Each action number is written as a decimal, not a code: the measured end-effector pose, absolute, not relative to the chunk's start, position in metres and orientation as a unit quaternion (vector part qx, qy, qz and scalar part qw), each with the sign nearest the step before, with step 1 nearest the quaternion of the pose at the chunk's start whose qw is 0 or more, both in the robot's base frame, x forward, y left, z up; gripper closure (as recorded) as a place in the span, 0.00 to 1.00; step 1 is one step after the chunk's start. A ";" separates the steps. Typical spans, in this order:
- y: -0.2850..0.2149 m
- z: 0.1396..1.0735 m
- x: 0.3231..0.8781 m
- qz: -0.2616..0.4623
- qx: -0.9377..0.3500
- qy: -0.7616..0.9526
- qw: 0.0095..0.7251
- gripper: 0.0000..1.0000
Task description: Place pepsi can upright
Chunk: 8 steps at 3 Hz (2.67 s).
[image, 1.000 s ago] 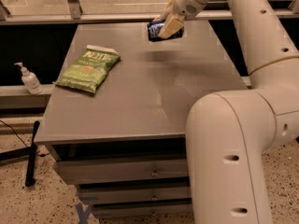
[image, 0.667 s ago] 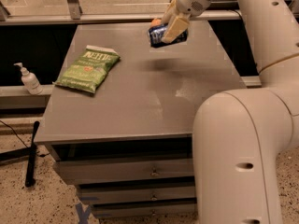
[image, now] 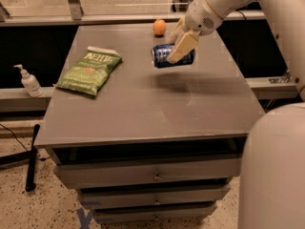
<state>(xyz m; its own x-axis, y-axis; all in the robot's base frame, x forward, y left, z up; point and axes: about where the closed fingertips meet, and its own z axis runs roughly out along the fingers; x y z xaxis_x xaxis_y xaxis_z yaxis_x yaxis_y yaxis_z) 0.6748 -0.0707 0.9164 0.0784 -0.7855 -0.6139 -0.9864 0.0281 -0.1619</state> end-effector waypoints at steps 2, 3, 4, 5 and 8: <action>-0.050 0.864 0.599 0.195 -0.676 0.664 0.253 1.00; -0.050 0.864 0.599 0.195 -0.676 0.664 0.253 1.00; -0.049 0.860 0.596 0.194 -0.680 0.663 0.246 1.00; -0.050 0.857 0.594 0.192 -0.685 0.662 0.237 0.82; -0.050 0.858 0.591 0.180 -0.694 0.659 0.226 0.13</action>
Offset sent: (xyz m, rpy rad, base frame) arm -0.1141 0.0200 -0.0748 -0.0558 0.0947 0.0063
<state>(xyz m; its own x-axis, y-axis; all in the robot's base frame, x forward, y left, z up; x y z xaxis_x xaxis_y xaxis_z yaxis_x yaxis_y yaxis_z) 0.5908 -0.0498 0.8582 0.0653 -0.8335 -0.5486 -0.9967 -0.0279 -0.0762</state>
